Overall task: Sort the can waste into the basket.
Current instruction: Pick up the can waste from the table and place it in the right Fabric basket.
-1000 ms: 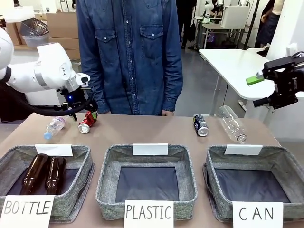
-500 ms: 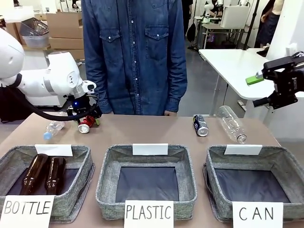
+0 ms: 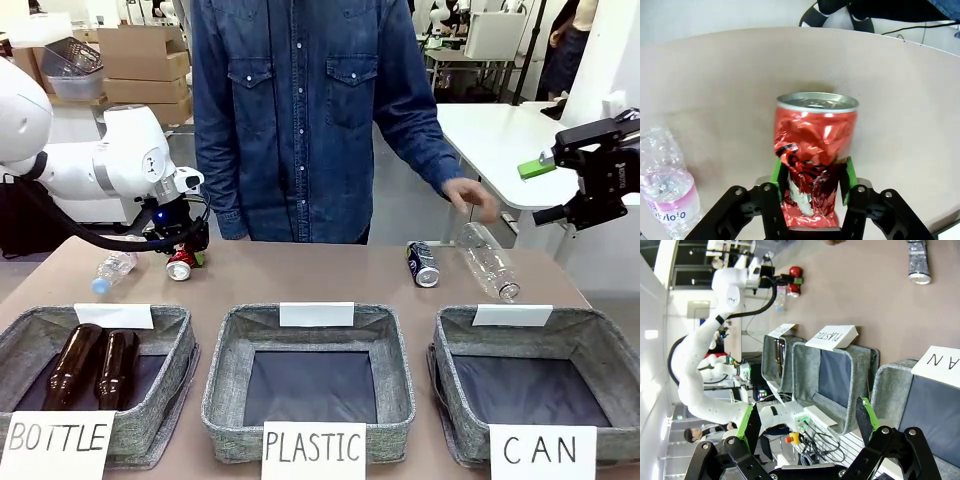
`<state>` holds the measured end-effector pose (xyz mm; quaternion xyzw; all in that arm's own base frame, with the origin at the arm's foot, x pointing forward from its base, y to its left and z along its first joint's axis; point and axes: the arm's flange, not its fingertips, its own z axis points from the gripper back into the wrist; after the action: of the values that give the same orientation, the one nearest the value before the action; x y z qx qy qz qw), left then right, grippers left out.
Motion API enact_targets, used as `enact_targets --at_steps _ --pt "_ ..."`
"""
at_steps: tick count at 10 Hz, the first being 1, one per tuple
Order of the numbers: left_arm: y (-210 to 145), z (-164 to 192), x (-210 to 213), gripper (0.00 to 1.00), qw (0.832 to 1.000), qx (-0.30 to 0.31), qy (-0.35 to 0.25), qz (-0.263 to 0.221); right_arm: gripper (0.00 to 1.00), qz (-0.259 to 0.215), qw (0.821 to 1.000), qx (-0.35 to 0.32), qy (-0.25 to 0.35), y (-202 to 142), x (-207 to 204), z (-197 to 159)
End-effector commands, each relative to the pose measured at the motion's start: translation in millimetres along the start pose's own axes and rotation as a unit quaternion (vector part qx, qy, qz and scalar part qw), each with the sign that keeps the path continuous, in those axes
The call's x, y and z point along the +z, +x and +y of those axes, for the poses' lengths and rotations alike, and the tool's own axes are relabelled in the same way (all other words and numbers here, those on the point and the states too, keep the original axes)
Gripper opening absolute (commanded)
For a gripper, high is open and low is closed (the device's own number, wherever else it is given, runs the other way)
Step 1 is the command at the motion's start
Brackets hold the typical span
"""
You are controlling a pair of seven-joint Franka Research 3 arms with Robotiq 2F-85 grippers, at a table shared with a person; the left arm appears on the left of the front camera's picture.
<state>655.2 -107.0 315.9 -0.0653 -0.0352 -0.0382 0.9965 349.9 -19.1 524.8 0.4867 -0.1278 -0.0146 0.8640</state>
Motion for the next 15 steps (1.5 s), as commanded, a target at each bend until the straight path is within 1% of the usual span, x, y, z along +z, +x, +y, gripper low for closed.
enact_targets --at_steps 1,2,3,5,6,7,8,9,10,12,13,14,15 --pt "-3.8 -1.1 9.0 0.00 1.000 0.008 0.011 0.000 1.00 -0.004 1.000 0.012 0.014 2.7 -1.1 0.5" --pt "-6.0 0.5 13.3 0.05 1.000 0.012 0.009 -0.004 1.00 -0.004 1.000 0.012 0.014 2.7 -1.1 0.5" --pt "-7.8 1.9 17.5 0.00 1.000 0.017 0.006 -0.007 1.00 -0.004 1.000 0.012 0.014 2.7 -1.1 0.5" --pt "-11.0 3.6 29.1 0.00 1.000 0.026 0.003 -0.018 1.00 -0.004 1.000 0.012 0.014 2.7 -1.1 0.5" --pt "-16.2 5.1 42.2 0.00 0.999 0.029 -0.005 -0.020 1.00 -0.004 1.000 0.012 0.014 2.7 -1.1 0.5" --pt "-32.0 9.6 74.7 0.00 0.997 0.000 -0.079 0.012 1.00 -0.004 1.000 0.012 0.014 2.7 -1.1 0.5" --pt "-59.1 19.7 119.4 0.00 0.993 -0.033 -0.111 0.000 1.00 -0.004 1.000 0.012 0.014 2.7 -1.1 0.5" --pt "-98.6 35.4 169.0 0.00 0.987 -0.080 -0.134 -0.038 1.00 -0.004 1.000 0.012 0.014 2.7 -1.1 0.5" --pt "-137.8 44.7 201.9 0.00 0.977 -0.123 -0.166 -0.059 1.00 -0.004 1.000 0.012 0.014 2.7 -1.1 0.5" --pt "-210.7 49.3 232.1 0.00 0.969 -0.179 -0.144 -0.091 1.00 -0.004 1.000 0.012 0.014 2.7 -1.1 0.5" --pt "-246.1 52.2 241.4 0.00 0.950 -0.243 -0.165 -0.107 1.00 -0.004 1.000 0.012 0.014 2.7 -1.1 0.5" --pt "-279.2 50.8 246.4 0.00 0.917 -0.331 -0.192 -0.117 1.00 -0.004 1.000 0.012 0.014 2.7 -1.1 0.5" --pt "-309.5 46.9 247.2 0.00 0.892 -0.383 -0.192 -0.143 1.00 -0.004 1.000 0.012 0.014 2.7 -1.1 0.5"
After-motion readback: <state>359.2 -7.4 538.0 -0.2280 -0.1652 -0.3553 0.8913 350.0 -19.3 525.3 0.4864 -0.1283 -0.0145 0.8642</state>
